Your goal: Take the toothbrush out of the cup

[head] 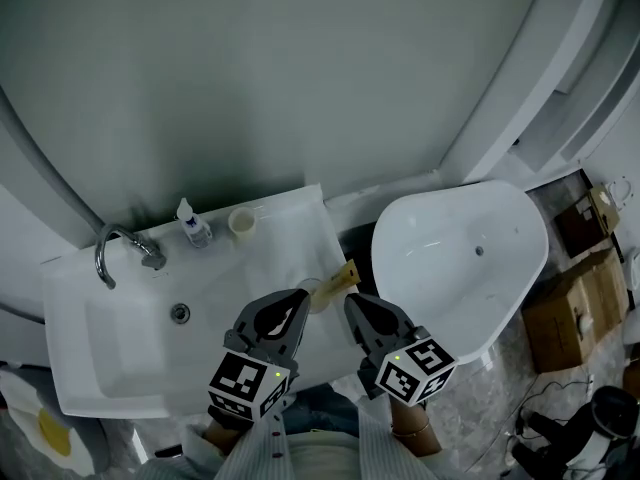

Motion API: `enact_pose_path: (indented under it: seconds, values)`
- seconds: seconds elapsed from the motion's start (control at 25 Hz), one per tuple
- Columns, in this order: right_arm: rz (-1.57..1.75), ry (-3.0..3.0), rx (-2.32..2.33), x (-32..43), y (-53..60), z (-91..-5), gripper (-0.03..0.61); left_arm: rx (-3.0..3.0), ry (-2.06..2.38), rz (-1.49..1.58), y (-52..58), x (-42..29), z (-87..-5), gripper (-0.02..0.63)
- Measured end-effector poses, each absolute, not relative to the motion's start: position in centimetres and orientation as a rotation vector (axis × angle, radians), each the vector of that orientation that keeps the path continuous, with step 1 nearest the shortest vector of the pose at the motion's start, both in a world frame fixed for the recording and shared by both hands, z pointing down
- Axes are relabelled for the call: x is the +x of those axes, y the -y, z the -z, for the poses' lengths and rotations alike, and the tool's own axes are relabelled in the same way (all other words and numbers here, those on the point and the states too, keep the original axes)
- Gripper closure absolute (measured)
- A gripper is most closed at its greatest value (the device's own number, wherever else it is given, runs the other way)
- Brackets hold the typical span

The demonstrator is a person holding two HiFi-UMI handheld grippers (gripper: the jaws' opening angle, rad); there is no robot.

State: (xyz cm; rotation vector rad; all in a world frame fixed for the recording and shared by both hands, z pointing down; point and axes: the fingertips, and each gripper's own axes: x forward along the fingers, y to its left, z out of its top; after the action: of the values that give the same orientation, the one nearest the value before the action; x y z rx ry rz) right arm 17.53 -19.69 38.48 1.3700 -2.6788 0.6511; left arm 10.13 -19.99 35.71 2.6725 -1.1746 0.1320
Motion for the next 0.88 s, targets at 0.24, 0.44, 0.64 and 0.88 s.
enact_pose_path:
  seconds: [0.24, 0.44, 0.64, 0.88]
  values:
    - [-0.652, 2.688, 1.351, 17.1, 19.8, -38.8, 0.566, 2.666, 1.186, -0.125, 20.1, 9.9, -36.1, 0.592]
    - [-0.68, 2.67, 1.353, 17.3, 19.9, -39.6, 0.566, 2.643, 1.197, -0.128, 20.0, 9.5, -36.8, 0.592]
    - [-0.722, 2.64, 1.348, 17.5, 20.2, -40.9, 0.565, 2.618, 1.207, -0.142, 20.2, 9.1, -37.5, 0.592]
    - [-0.759, 2.613, 1.323, 17.3, 20.4, -42.6, 0.563, 2.588, 1.216, -0.159, 20.5, 8.7, -38.8, 0.592]
